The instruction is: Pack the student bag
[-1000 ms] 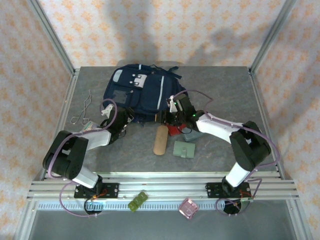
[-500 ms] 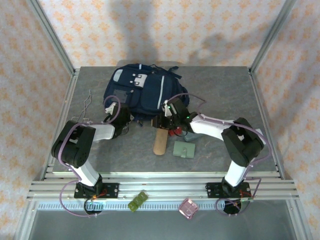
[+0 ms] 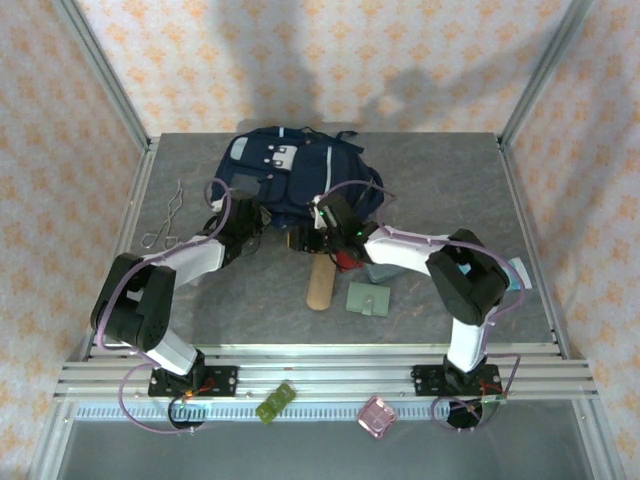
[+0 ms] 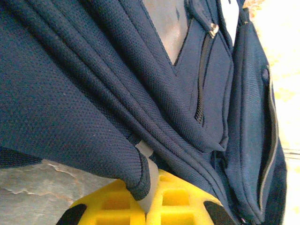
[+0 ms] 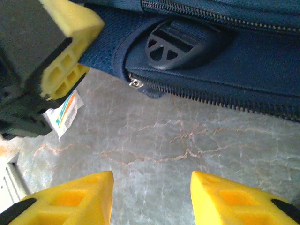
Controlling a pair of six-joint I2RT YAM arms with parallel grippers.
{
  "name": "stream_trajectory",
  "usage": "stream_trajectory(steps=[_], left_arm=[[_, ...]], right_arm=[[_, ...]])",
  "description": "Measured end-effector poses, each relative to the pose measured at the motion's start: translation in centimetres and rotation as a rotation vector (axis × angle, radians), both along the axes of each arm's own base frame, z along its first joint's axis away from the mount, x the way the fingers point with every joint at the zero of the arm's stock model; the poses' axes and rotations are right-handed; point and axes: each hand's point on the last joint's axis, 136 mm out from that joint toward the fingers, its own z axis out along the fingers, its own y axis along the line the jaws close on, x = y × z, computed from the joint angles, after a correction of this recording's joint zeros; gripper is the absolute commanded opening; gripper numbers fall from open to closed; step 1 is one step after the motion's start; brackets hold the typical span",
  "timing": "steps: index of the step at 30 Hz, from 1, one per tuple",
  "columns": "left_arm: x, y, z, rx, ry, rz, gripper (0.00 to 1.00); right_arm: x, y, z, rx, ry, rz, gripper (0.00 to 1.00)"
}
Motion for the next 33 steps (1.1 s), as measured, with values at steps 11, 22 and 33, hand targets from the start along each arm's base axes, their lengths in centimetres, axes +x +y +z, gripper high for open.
stream_trajectory(steps=[11,22,33], left_arm=[[-0.1,-1.3,0.5,-0.067,0.019,-0.017,0.00],[0.5,-2.0,1.7,-0.103,0.003,-0.027,0.00],[0.9,-2.0,2.4,-0.115,-0.010,-0.019,0.00]], right_arm=[[2.3,2.0,0.2,0.005,-0.131,-0.072,0.50],[6.1,2.3,0.1,-0.042,-0.213,-0.187,0.40],[7.5,2.5,-0.4,-0.086,-0.260,-0.225,0.00]])
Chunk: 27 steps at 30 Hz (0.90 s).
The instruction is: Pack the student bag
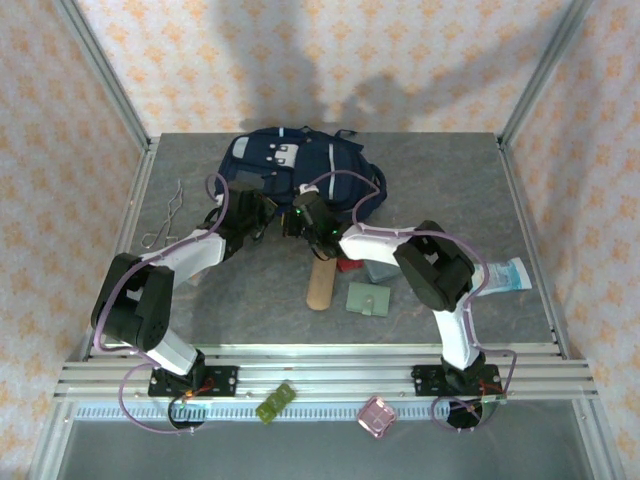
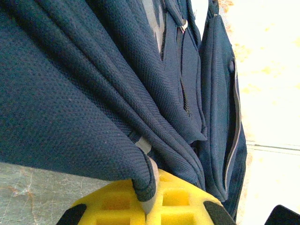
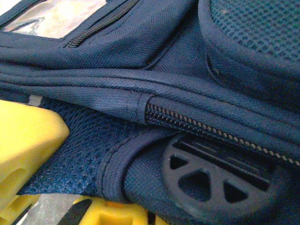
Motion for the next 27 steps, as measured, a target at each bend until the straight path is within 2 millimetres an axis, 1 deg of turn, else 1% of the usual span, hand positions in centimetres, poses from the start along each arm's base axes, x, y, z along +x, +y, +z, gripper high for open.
stream_trajectory(steps=[7,12,15,18,20,23,27], left_arm=[[-0.1,-0.1,-0.1,0.000,0.005,-0.011,0.00],[-0.2,-0.1,-0.1,0.021,0.011,-0.037,0.00],[-0.3,-0.4,0.0,0.030,0.013,-0.060,0.00],[-0.3,-0.5,0.0,0.043,0.010,-0.077,0.00],[-0.3,-0.1,0.0,0.051,0.013,-0.074,0.00],[-0.3,-0.1,-0.1,0.060,0.011,-0.081,0.00],[-0.3,-0.1,-0.1,0.066,0.009,-0.085,0.00]], right_arm=[[-0.6,-0.5,-0.4,-0.015,0.007,-0.004,0.00],[-1.8,-1.6,-0.4,-0.035,0.041,0.024,0.00],[-2.0,-2.5,-0.1,-0.038,0.071,0.045,0.00],[-2.0,-4.0,-0.3,-0.063,0.101,0.047,0.00],[-2.1,-5.9,-0.8,-0.098,0.127,0.026,0.00],[-2.0,-8.2,-1.2,-0.138,0.156,0.003,0.00],[-2.0,-10.1,-1.5,-0.176,0.177,-0.014,0.00]])
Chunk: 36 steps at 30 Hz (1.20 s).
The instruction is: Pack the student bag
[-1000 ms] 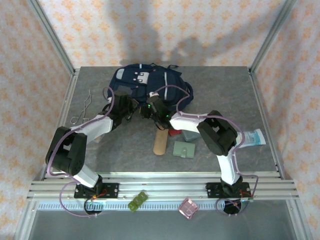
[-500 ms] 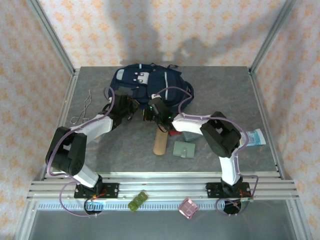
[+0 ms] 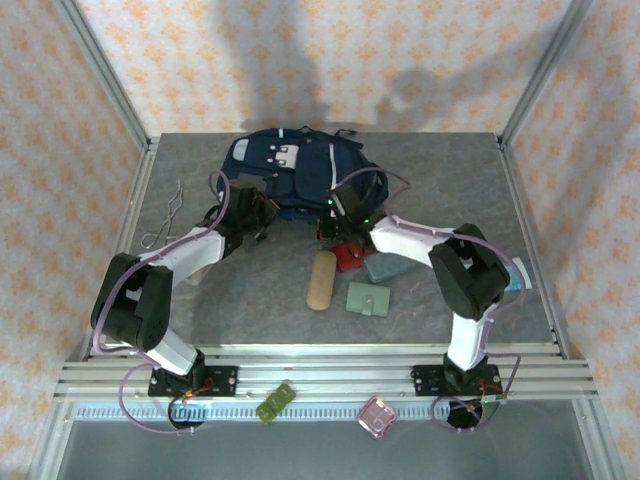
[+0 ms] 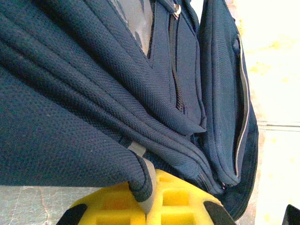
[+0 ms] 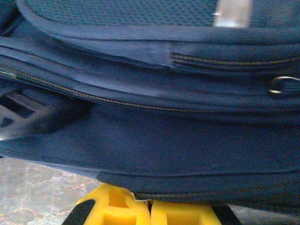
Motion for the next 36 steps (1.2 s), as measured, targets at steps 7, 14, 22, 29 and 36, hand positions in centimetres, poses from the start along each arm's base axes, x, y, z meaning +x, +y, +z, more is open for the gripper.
stream_trajectory(steps=[7,14,22,29,36], left_arm=[[-0.2,0.1,-0.3,0.036,0.004,-0.019,0.00],[0.3,-0.3,-0.4,0.058,0.000,-0.049,0.00],[3.8,0.1,-1.0,0.162,0.021,-0.049,0.00],[7.6,1.9,-0.4,0.259,-0.003,-0.017,0.52],[3.8,1.1,0.7,0.233,-0.034,-0.059,0.59]], right_arm=[[0.0,-5.1,-0.1,-0.060,0.019,-0.073,0.00],[0.7,-9.8,1.2,-0.069,0.013,-0.164,0.00],[-2.1,-7.7,2.3,-0.054,0.021,-0.081,0.00],[-5.2,-1.7,3.5,0.066,0.061,0.056,0.00],[-5.9,1.1,2.8,0.148,0.124,0.101,0.00]])
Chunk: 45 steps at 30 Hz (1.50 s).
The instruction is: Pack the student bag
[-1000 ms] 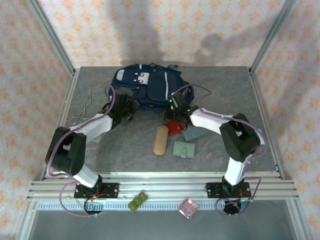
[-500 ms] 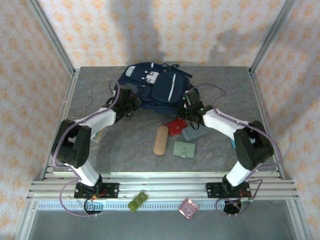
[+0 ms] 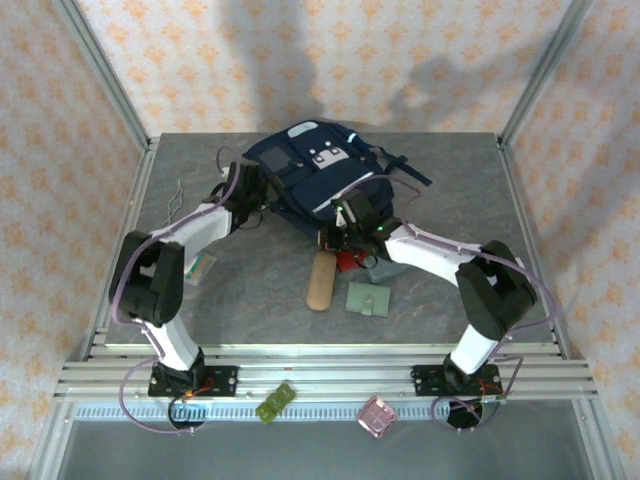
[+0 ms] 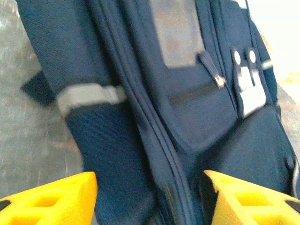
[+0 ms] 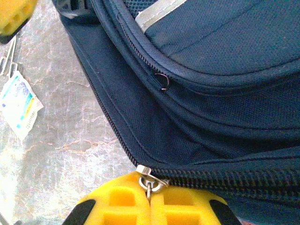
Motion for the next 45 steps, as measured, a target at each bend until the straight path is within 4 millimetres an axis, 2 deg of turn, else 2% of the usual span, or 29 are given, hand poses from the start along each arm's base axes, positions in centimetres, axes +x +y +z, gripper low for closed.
stream_trajectory(steps=[5,9,13,18,20,25,27,29,32,36,42,45], left_arm=[[-4.7,-3.7,1.7,-0.049,-0.049,-0.096,0.62],[-7.8,-6.2,0.4,-0.099,-0.028,-0.143,0.66],[-8.9,-6.7,-2.0,-0.133,0.014,-0.127,0.70],[-7.9,-7.9,-3.2,-0.173,0.007,-0.117,0.70],[-7.5,-8.4,-3.7,-0.180,0.004,-0.115,0.62],[-6.3,-9.2,-5.2,-0.184,0.017,-0.105,0.20],[-6.1,-9.2,-5.3,-0.191,0.021,-0.099,0.07],[-6.0,-9.3,-5.1,-0.198,0.018,-0.100,0.00],[-6.0,-9.1,-5.1,-0.207,0.023,-0.101,0.00],[-5.8,-8.3,-4.8,-0.207,0.021,-0.099,0.00],[-5.3,-6.8,-3.2,-0.198,-0.012,-0.094,0.00],[-5.4,-6.4,-3.0,-0.185,-0.013,-0.098,0.00]], right_arm=[[-0.2,0.3,-0.4,0.009,0.022,0.008,0.00],[-0.1,0.6,-0.5,0.018,0.029,0.013,0.00],[-0.2,0.8,-0.8,0.021,0.040,0.018,0.00],[-0.3,0.9,-0.8,0.023,0.041,0.022,0.00],[-0.4,1.0,-0.7,0.024,0.041,0.026,0.00],[-0.7,1.2,-1.0,0.020,0.048,0.034,0.00],[-0.7,1.1,-1.2,0.010,0.055,0.034,0.00],[-0.8,1.0,-1.4,-0.004,0.056,0.034,0.00],[-0.7,0.6,-1.5,-0.019,0.053,0.031,0.00],[-0.2,-1.0,-0.9,-0.029,0.049,0.000,0.00],[0.9,-6.4,0.5,-0.061,0.024,-0.102,0.00],[1.8,-9.5,0.5,-0.107,0.014,-0.176,0.00]])
